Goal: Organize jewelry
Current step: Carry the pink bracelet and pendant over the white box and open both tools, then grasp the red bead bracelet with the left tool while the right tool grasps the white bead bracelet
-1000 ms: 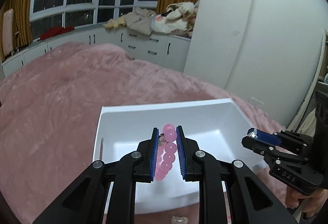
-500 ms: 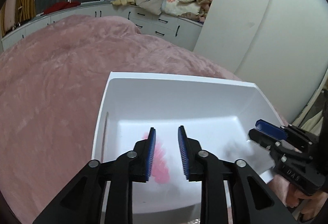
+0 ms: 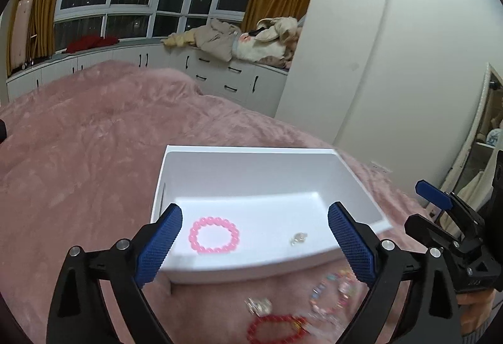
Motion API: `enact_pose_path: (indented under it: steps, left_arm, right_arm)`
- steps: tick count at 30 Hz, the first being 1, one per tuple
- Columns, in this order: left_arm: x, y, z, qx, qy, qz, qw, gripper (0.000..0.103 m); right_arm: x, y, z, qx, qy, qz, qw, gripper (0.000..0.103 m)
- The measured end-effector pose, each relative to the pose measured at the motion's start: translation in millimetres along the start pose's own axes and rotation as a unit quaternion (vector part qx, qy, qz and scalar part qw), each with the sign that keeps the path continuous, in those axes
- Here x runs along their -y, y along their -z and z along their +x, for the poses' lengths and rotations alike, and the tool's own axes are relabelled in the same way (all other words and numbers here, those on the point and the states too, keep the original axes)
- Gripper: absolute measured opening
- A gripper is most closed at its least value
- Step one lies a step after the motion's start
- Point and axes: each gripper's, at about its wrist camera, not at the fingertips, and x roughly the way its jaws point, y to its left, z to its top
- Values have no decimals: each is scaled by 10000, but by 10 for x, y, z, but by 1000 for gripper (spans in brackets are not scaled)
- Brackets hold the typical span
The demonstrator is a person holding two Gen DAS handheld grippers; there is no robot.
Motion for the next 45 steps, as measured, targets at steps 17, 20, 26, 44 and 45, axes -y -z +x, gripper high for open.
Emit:
enact_pose_path:
  steps: [17,20,26,44,45]
  left_arm:
    - [356,810,-368,-465,-230,651,9965,98]
    - [330,980,-249,-561,-222,715,9956,98]
    - [279,1231,78,-845,-93,777,9933,98]
    - [91,1504,497,-1220,210,825,9889,97]
    - [101,1523,522,-1253,207,858,9882,97]
  right_arm:
    - [-169,672,-603,-106,-398,-183,9990,98]
    - [-216,826,-559,-236,-509,-162,9983,98]
    - [-310,1085,-359,-620,-758,-198,9950,98]
    - [-306,1533,352,-1560,-1001,47,9827,48]
    - [-264,1533,382,-1582,-1000,149,9822,43]
